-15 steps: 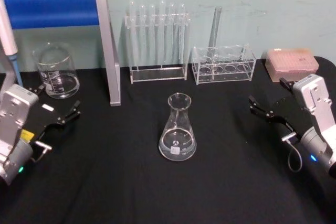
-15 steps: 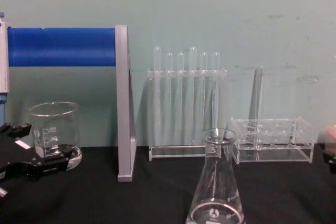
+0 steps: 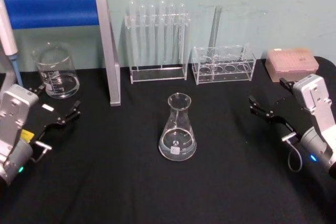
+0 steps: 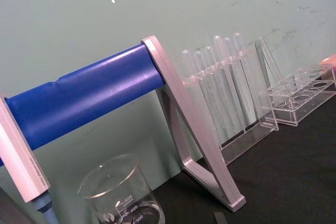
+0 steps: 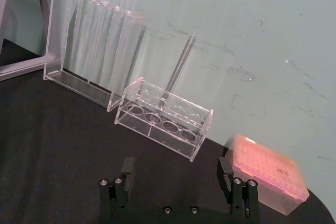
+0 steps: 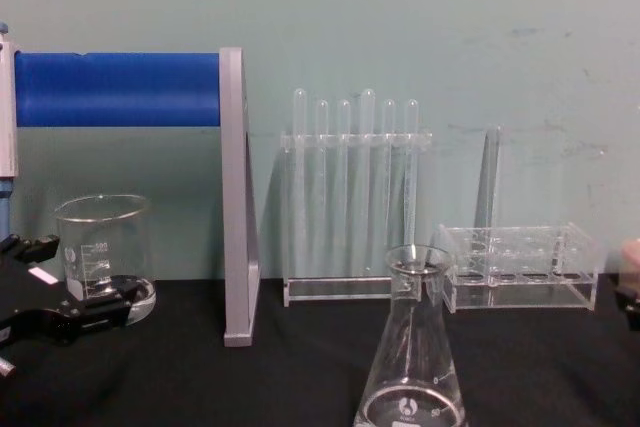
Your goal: Grasp the erlenmeyer flask with one hand, shake it three times, then place it back.
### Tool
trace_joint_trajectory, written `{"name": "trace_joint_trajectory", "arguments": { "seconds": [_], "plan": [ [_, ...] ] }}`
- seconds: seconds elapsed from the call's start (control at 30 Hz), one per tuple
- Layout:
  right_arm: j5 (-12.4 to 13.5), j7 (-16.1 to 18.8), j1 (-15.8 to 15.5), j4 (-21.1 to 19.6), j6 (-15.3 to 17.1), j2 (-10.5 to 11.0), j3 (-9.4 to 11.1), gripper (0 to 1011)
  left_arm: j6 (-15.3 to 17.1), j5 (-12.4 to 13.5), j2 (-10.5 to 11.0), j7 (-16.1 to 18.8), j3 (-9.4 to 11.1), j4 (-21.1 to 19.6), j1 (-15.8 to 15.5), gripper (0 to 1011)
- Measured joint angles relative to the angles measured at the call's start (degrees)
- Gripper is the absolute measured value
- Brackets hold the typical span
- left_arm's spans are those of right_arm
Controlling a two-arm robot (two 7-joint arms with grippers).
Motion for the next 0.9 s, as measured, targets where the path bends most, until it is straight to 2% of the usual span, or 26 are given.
{"name": "trace_joint_trajectory", "arguments": {
  "seconds": [0.9],
  "plan": [
    [0.0, 0.0, 0.0, 0.0, 0.0, 0.0, 0.0, 1000, 0.0, 0.0, 0.0, 0.0, 0.0, 0.0, 0.0, 1001]
  ]
}}
